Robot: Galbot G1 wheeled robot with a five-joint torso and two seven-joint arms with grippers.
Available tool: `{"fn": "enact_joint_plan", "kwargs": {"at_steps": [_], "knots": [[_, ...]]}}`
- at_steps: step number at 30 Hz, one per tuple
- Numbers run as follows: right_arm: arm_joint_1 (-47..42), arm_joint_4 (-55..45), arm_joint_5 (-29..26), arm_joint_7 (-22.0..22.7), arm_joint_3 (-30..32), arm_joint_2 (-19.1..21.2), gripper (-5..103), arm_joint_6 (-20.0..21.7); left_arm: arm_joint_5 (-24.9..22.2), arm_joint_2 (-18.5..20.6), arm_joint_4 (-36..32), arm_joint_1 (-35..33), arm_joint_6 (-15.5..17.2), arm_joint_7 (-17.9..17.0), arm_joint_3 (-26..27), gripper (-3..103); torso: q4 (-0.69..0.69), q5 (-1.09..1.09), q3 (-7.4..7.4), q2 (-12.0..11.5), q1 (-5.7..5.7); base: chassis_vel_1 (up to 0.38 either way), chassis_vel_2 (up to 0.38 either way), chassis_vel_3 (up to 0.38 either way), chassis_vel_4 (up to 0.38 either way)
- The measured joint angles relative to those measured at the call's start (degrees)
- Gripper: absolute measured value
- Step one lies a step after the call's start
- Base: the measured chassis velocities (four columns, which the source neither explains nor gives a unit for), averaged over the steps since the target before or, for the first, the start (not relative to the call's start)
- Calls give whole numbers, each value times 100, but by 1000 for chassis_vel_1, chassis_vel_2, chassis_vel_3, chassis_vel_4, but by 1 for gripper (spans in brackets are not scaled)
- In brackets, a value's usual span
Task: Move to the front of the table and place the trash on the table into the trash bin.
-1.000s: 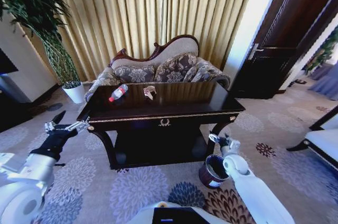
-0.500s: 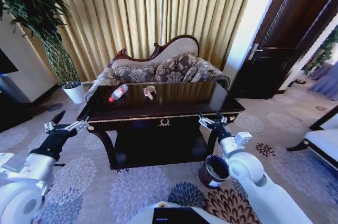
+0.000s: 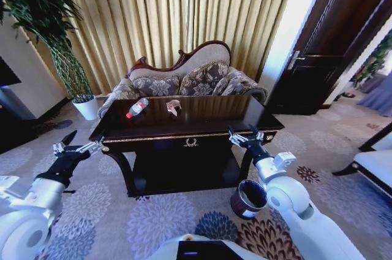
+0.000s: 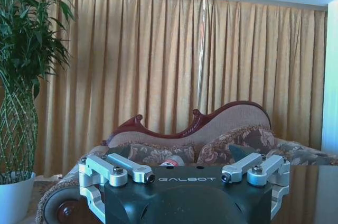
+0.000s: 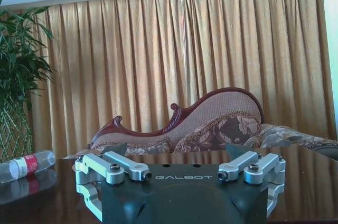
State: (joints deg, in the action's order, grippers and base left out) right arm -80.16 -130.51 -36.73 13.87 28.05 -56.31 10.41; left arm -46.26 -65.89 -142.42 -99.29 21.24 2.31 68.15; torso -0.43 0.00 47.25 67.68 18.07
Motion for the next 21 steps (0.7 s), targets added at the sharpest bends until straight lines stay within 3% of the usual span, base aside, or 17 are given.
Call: {"fn": "enact_joint_plan", "kwargs": {"at_steps": [21], "knots": [[5, -36, -4, -14, -44, 37, 100, 20, 8, -10, -63, -11, -5, -2, 1, 100, 0, 1, 1, -1, 1, -98, 96, 103, -93]]}}
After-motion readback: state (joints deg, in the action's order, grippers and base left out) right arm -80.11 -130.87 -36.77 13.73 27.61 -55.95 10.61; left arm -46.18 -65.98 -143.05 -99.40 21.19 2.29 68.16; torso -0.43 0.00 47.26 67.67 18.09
